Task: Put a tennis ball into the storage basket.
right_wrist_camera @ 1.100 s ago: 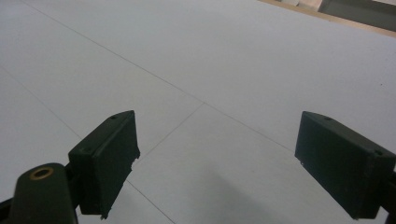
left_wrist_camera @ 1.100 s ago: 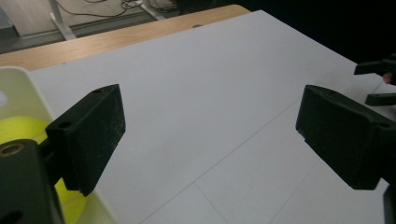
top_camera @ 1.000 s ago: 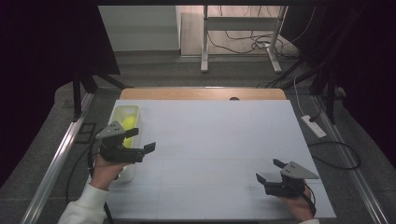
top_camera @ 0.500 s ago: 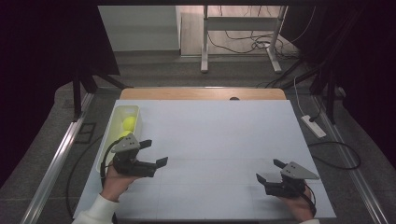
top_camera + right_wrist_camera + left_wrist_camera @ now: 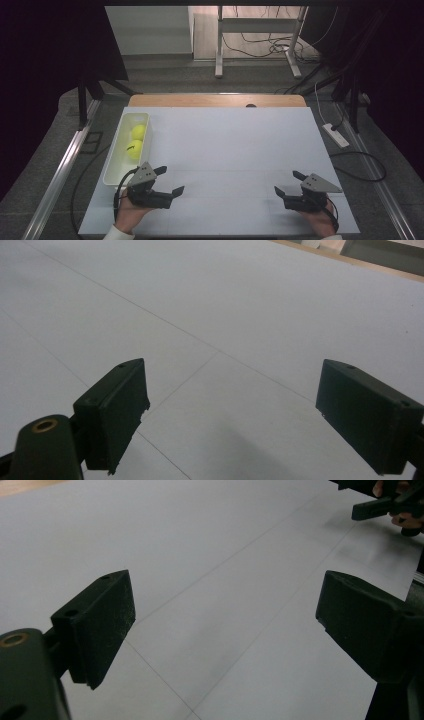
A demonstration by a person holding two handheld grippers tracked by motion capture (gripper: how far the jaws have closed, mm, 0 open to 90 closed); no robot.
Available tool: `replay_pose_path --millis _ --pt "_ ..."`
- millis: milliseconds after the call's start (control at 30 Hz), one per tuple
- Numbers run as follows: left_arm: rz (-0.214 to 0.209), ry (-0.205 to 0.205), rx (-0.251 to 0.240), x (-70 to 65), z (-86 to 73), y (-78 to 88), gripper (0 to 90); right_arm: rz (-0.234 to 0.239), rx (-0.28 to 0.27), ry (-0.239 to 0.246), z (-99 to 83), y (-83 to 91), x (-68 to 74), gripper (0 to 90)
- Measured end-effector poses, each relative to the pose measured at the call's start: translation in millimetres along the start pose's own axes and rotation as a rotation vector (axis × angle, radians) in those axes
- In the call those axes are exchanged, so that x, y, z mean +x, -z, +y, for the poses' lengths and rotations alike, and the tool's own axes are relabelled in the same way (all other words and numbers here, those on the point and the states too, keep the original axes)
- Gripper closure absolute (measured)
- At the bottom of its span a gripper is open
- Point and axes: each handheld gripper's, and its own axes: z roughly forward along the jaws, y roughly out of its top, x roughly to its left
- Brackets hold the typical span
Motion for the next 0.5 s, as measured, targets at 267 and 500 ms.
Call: replay_pose_path --millis 267,500 --pt "0.019 -0.003 -0.007 1.9 -20.3 -1.4 9.8 0.009 -0.001 0.005 -0.2 -0.2 0.7 13.0" --pt "0.013 0.037 -0.018 5.7 -38.0 -0.7 9.9 0.017 0.004 0.009 -1.0 -0.2 1.0 12.9"
